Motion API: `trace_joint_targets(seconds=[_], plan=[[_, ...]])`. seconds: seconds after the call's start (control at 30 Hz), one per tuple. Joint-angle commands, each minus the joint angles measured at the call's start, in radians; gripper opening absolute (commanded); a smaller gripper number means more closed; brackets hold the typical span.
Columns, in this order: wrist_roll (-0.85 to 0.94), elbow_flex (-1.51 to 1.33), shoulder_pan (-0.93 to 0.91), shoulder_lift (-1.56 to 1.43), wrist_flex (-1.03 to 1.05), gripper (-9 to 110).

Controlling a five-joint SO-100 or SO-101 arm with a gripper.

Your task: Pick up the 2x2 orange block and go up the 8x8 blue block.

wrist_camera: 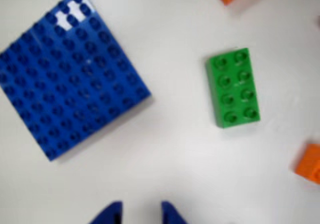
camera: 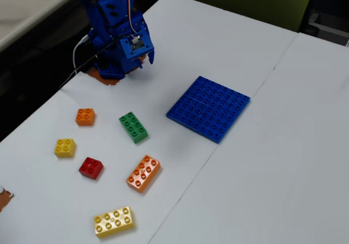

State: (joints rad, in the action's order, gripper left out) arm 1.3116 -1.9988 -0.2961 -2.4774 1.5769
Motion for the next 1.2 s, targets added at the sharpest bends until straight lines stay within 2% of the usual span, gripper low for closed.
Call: trace_joint_targets(seconds=[0.0,0.3,0.43,0.97,1.17], plan=[[0.218,0.063,-0.152,0.043,0.044,11],[0.643,0.071,-0.555,0.161,0.011,13],[0.765,0.051,-0.683,0.215,-0.06,13],[0.948,0.017,-0.962,0.497,-0.423,18],[0.893,0.017,-0.994,0.568,-0.472,20]])
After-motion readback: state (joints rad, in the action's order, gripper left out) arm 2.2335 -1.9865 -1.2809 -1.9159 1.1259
